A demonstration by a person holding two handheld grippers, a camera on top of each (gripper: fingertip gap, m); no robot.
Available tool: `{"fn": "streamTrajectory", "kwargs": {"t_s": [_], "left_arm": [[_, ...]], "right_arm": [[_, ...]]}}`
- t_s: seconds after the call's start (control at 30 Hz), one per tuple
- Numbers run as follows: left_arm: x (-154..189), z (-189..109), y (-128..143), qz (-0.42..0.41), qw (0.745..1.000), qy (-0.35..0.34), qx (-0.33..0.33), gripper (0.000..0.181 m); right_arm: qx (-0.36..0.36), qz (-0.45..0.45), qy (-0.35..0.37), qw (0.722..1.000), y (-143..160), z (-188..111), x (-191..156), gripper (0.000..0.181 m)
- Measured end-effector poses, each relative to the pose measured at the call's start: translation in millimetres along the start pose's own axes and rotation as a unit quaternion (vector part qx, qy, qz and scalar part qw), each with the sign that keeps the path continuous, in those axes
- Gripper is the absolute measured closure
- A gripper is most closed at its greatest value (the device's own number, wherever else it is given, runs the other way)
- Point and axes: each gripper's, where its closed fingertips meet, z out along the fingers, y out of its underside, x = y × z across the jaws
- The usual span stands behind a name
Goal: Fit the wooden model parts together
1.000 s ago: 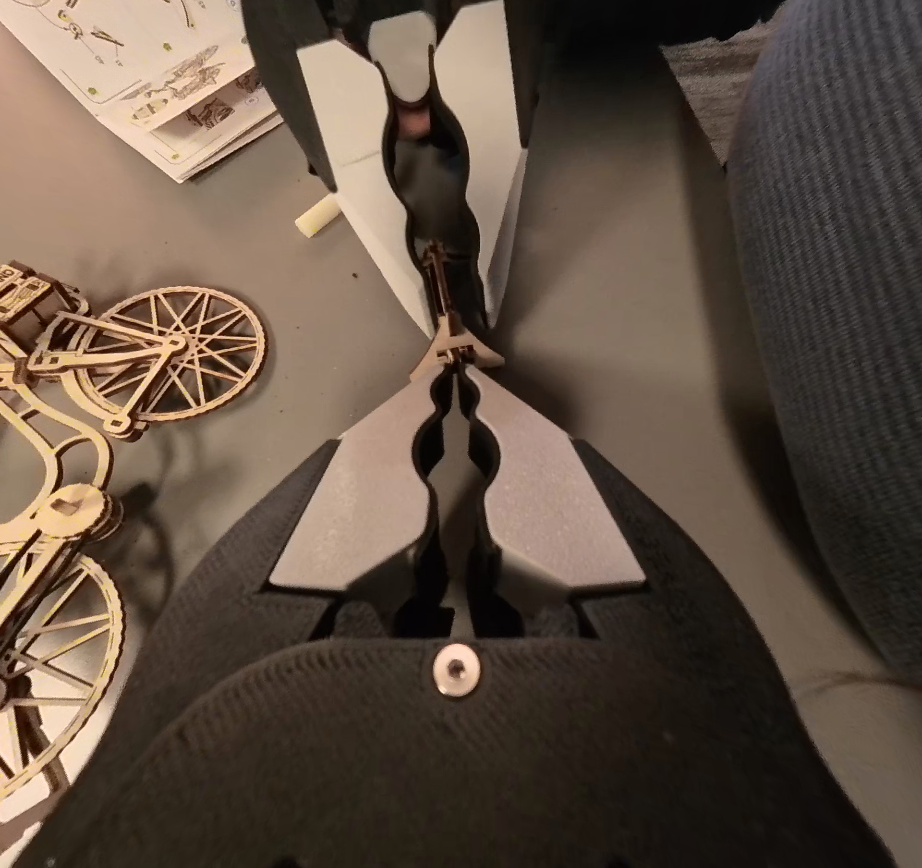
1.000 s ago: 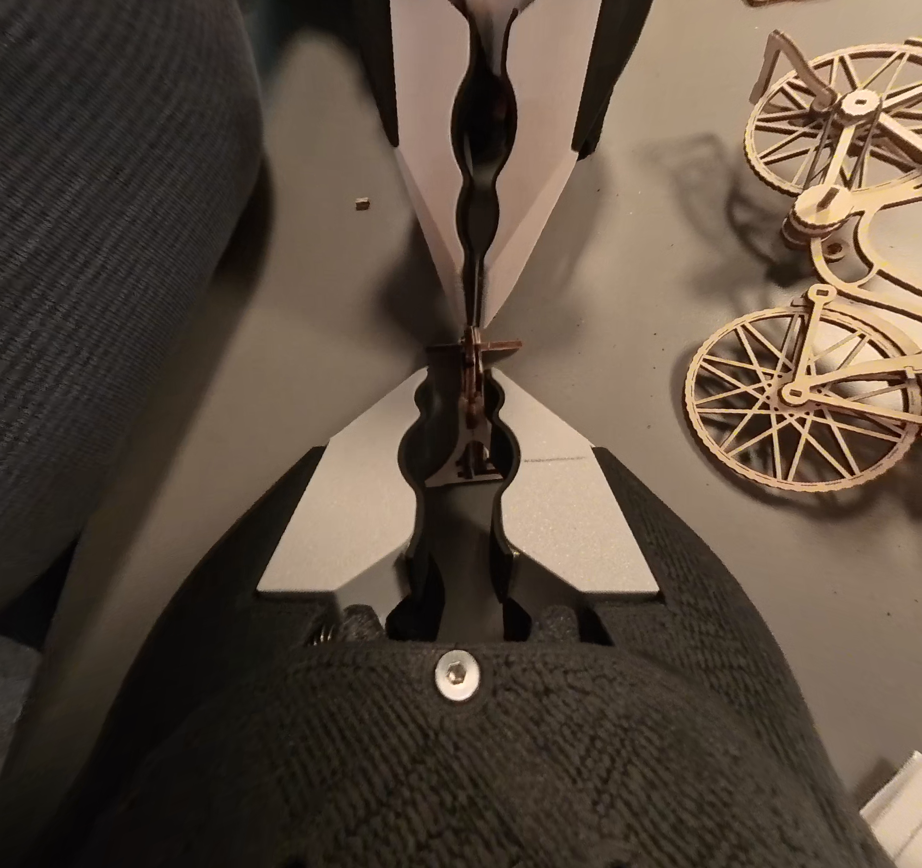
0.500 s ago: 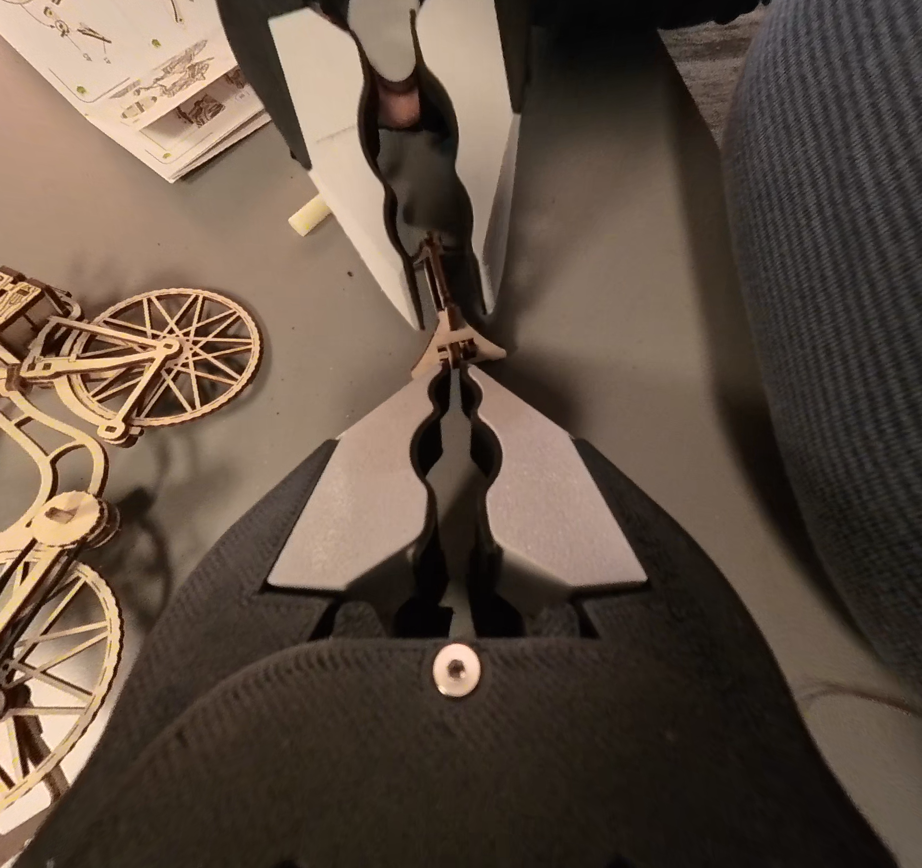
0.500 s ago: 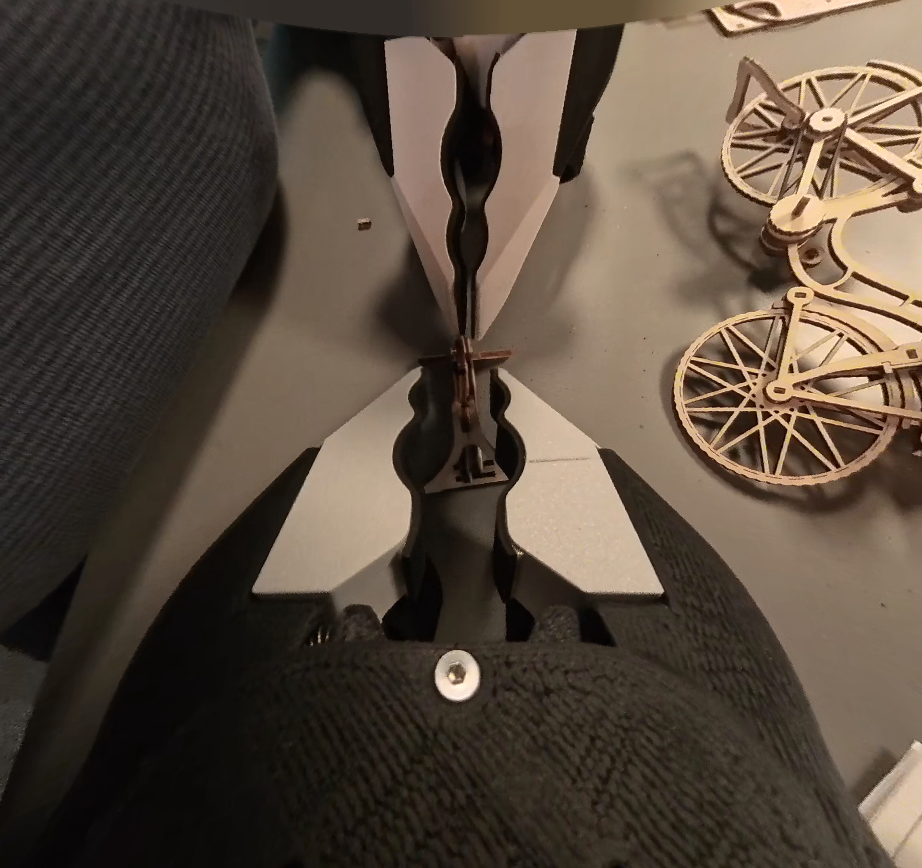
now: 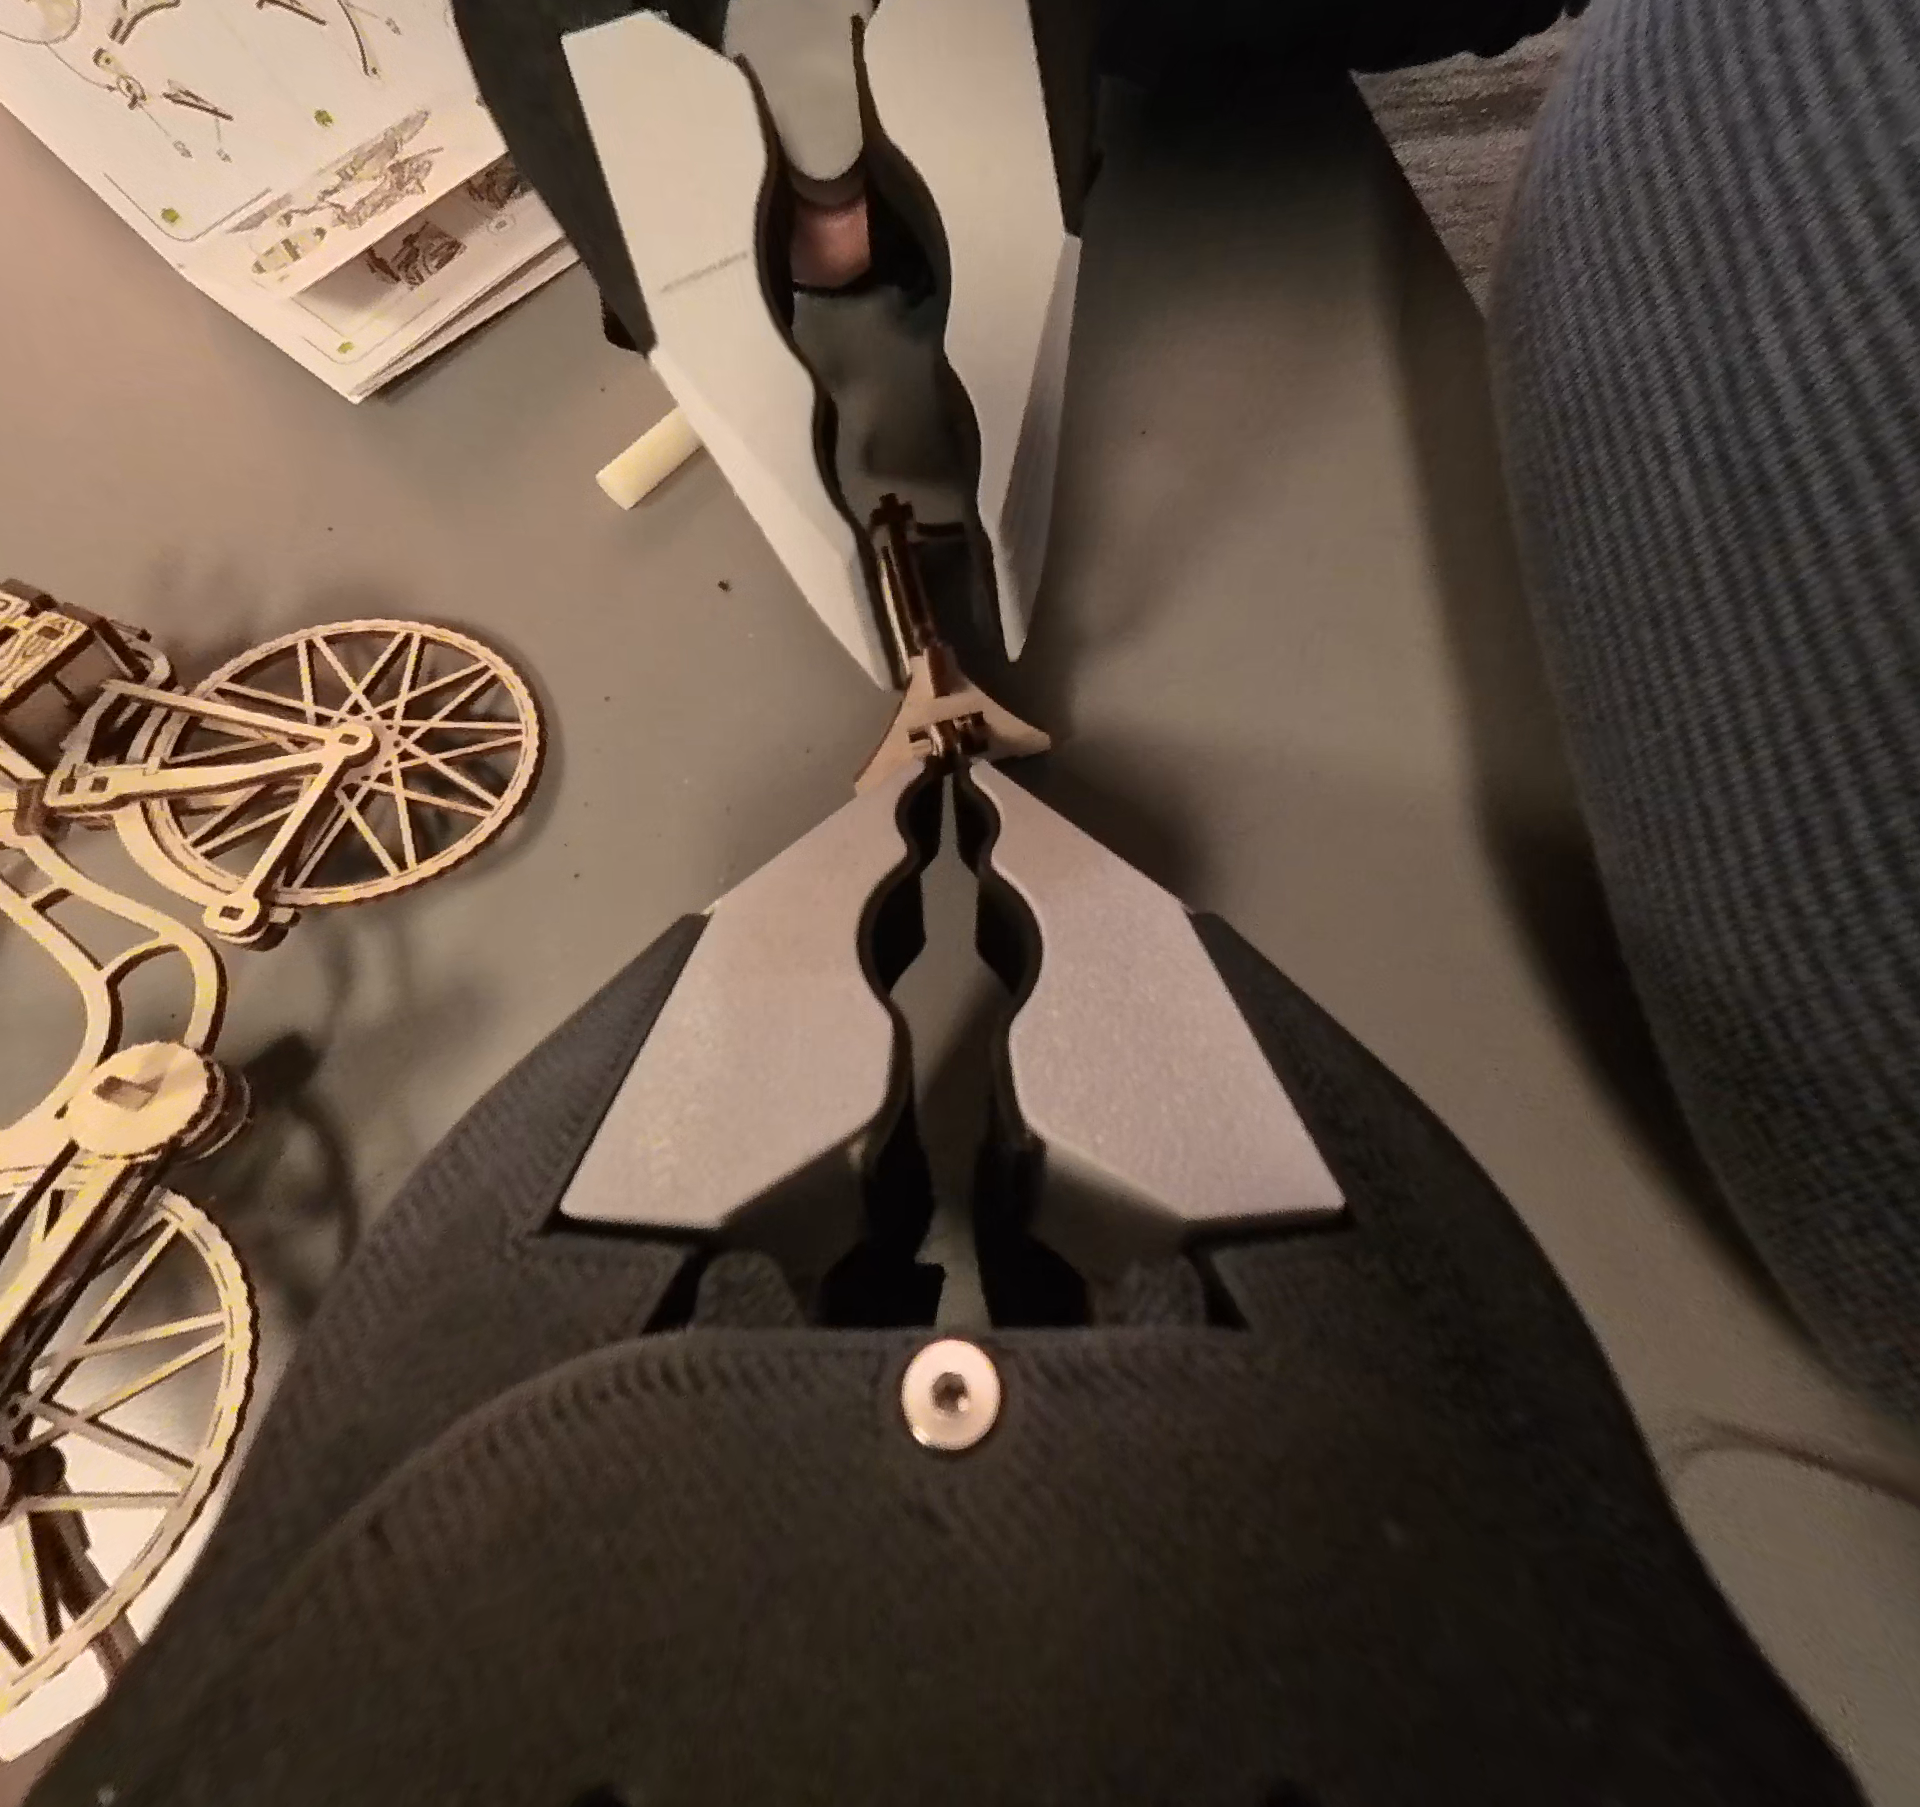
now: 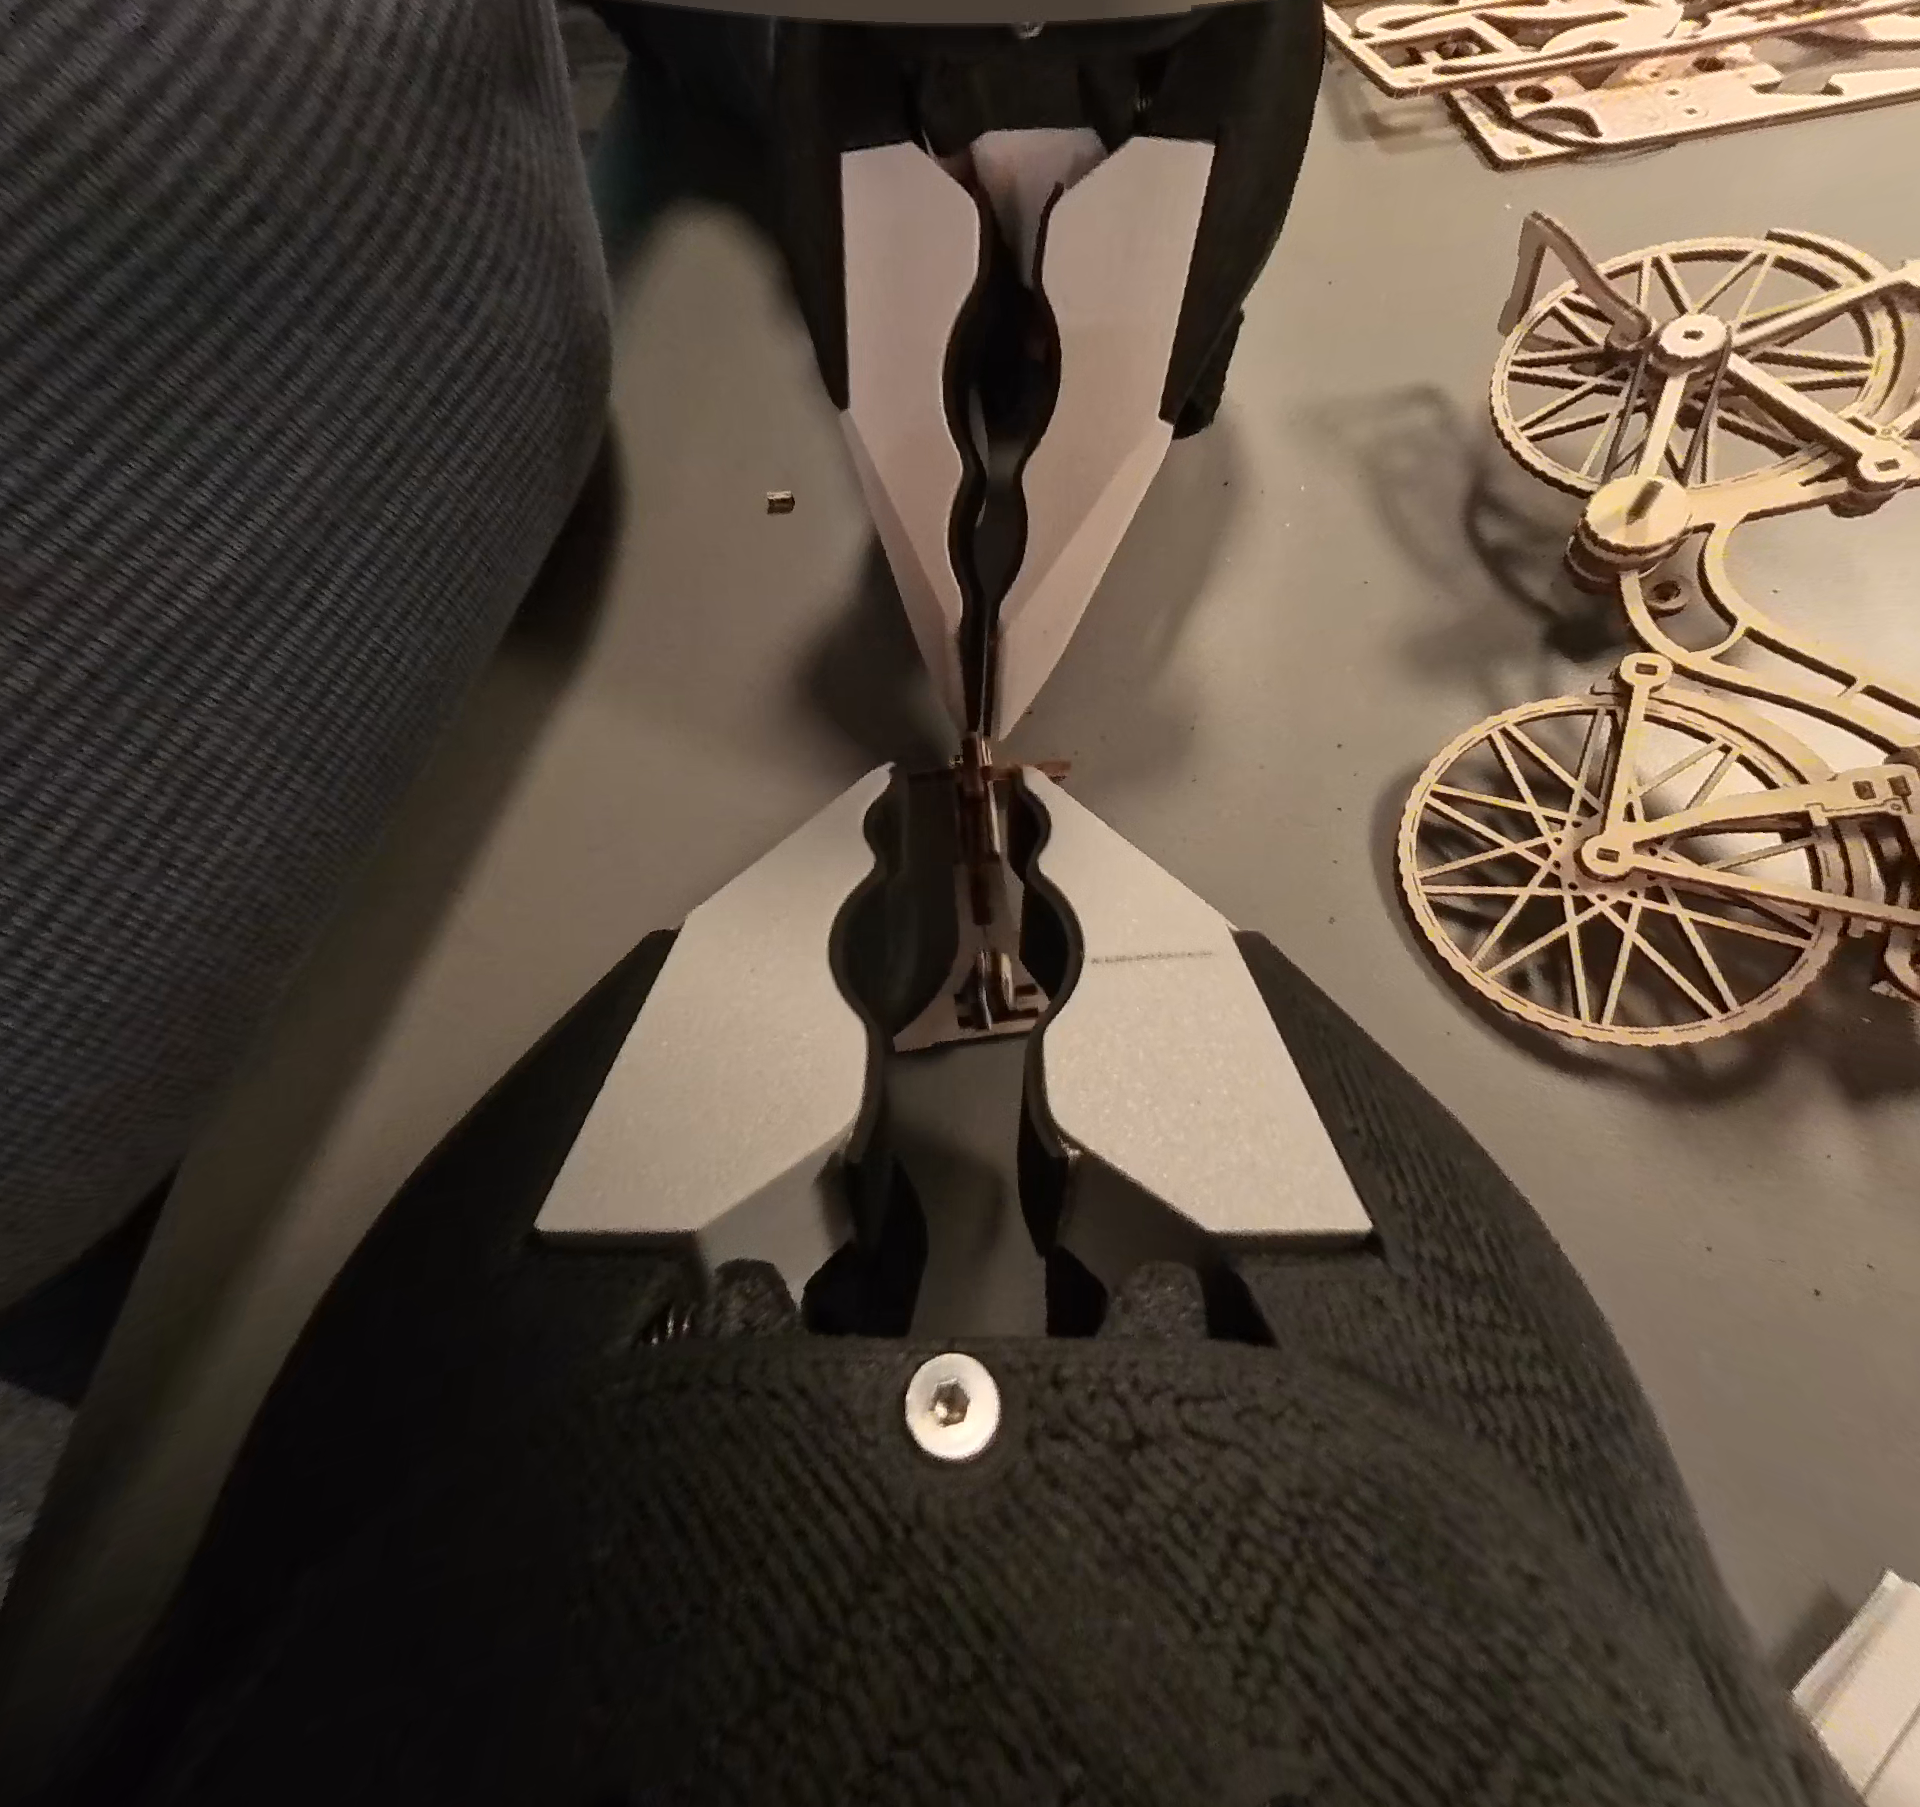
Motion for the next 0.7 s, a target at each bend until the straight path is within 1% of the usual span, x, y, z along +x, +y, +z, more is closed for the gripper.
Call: {"fn": "streamTrajectory", "kwargs": {"t_s": [0.17, 0.47, 0.7], "left_arm": [[0.8, -0.1, -0.1, 0.003, 1.0, 0.001, 0.0, 0.179], [6.7, -0.1, -0.2, 0.02, 1.0, 0.012, 0.0, 0.175], [5.0, 0.0, 0.0, 0.016, 1.0, 0.007, -0.001, 0.179]], "right_arm": [[-0.004, -0.005, 0.001, 1.0, 0.8, 0.8, -0.6, 0.173], [-0.007, -0.008, 0.0, 1.0, 1.4, 1.5, -1.4, 0.175], [-0.008, -0.007, 0.0, 1.0, 1.6, 1.7, -1.3, 0.176]]}}
